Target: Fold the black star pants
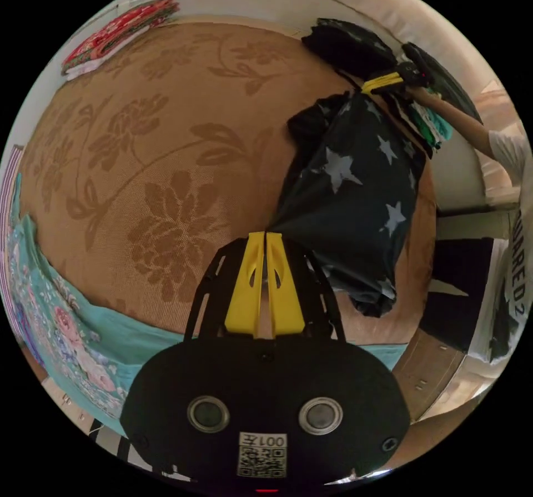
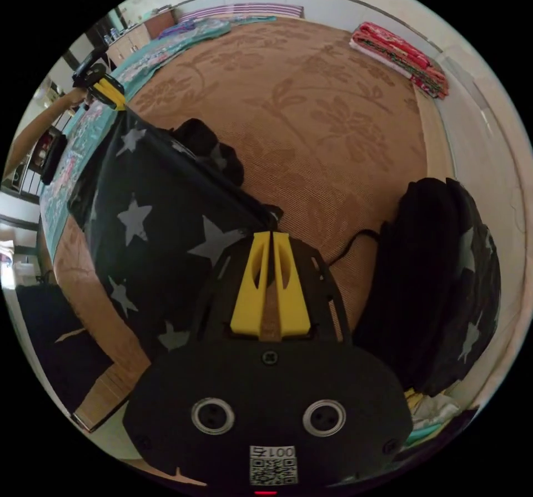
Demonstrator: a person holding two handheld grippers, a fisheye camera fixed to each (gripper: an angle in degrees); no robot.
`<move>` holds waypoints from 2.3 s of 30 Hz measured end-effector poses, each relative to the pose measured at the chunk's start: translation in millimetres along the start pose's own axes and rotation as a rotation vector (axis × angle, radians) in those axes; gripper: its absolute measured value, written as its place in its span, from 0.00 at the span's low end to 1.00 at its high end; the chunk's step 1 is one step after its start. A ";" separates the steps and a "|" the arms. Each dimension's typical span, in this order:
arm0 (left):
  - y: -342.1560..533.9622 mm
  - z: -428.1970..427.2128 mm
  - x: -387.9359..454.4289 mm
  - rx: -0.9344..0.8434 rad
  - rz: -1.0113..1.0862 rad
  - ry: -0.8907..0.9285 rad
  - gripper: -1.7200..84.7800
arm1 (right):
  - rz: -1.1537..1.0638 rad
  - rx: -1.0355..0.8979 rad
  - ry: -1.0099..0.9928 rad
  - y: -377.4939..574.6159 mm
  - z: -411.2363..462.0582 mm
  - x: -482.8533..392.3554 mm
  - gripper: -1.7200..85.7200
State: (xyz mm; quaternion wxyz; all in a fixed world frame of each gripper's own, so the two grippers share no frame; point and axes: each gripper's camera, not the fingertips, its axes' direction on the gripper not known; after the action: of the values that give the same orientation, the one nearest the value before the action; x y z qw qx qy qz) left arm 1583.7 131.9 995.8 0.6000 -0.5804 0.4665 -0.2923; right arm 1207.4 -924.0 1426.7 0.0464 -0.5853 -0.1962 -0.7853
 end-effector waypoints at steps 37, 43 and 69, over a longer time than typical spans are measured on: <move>350.4 83.2 173.6 0.608 -0.753 0.484 0.01 | 0.545 -0.015 -0.530 223.6 -1.2 -29.1 0.04; 283.8 -34.9 122.4 0.820 -0.492 0.319 0.01 | 0.430 0.385 -0.426 137.7 -93.1 47.7 0.03; 378.9 91.2 394.6 0.390 -0.919 0.637 0.01 | 0.305 -0.142 -0.625 322.3 115.9 -48.7 0.04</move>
State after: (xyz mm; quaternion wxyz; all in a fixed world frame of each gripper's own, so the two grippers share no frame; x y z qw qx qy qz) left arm 1748.8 -122.7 531.7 0.3380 -0.4854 0.2622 -0.7625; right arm 1424.5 -1185.8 1490.4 0.0600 -0.8217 -0.0563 -0.5639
